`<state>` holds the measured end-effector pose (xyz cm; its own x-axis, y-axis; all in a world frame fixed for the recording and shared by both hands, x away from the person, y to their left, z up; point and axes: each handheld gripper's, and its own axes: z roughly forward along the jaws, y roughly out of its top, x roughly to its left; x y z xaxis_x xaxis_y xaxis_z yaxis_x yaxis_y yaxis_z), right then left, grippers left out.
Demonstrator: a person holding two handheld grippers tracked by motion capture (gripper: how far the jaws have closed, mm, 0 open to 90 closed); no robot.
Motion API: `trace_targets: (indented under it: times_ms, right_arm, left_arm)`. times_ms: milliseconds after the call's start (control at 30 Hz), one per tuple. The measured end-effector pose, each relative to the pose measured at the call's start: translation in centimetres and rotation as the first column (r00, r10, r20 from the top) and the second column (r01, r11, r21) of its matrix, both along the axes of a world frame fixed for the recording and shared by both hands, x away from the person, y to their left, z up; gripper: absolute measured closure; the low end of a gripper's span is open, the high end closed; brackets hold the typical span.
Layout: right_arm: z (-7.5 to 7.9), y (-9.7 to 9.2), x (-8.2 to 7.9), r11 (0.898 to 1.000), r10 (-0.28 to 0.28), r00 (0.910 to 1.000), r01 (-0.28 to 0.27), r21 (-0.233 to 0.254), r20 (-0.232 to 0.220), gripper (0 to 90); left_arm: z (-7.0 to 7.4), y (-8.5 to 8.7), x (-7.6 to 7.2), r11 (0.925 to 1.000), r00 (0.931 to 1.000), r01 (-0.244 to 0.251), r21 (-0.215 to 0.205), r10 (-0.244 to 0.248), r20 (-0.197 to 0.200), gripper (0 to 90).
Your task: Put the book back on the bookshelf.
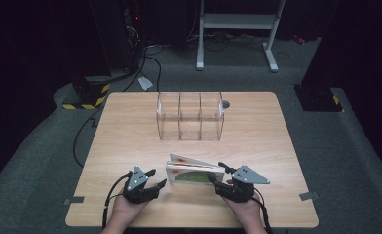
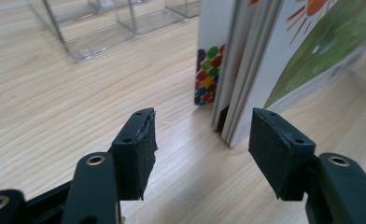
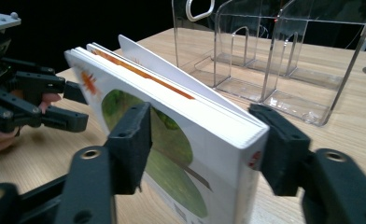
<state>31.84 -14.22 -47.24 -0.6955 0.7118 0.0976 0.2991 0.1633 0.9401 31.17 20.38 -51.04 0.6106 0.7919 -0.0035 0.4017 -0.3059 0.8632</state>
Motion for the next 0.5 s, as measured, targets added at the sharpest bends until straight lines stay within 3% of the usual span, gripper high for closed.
trace_targets:
  times_ms: [133, 200, 300, 333, 500]
  right_arm:
    - [0.0, -0.2, -0.3, 1.0, 0.02, 0.9997, -0.019, -0.012, 0.015, 62.1]
    - [0.0, -0.1, -0.7, 0.999, 0.036, 0.9989, -0.035, -0.036, 0.031, 72.8]
    - [-0.1, 0.1, -0.9, 0.999, 0.019, 0.9992, -0.018, -0.033, 0.036, 74.6]
    - [0.0, 0.2, -1.1, 0.998, 0.019, 0.9987, -0.017, -0.053, 0.048, 74.6]
    - [0.2, -0.3, -1.5, 0.997, -0.027, 0.9976, 0.032, -0.07, 0.064, 74.6]
  left_arm:
    - [-0.1, 0.5, 0.4, 0.9993, 0.9992, -0.039, 0.003, 0.039, -0.009, 40.8]
    - [-0.2, 0.8, 0.8, 0.9981, 0.9976, -0.061, 0.003, 0.061, -0.031, 39.5]
    - [-0.3, 1.1, 1.1, 0.9958, 0.9948, -0.091, 0.011, 0.091, -0.046, 39.1]
    - [-0.4, 1.3, 1.2, 0.9948, 0.9935, -0.101, 0.016, 0.101, -0.052, 38.8]
    - [-0.7, 2.3, 2.0, 0.984, 0.981, -0.17, 0.053, 0.174, -0.086, 35.6]
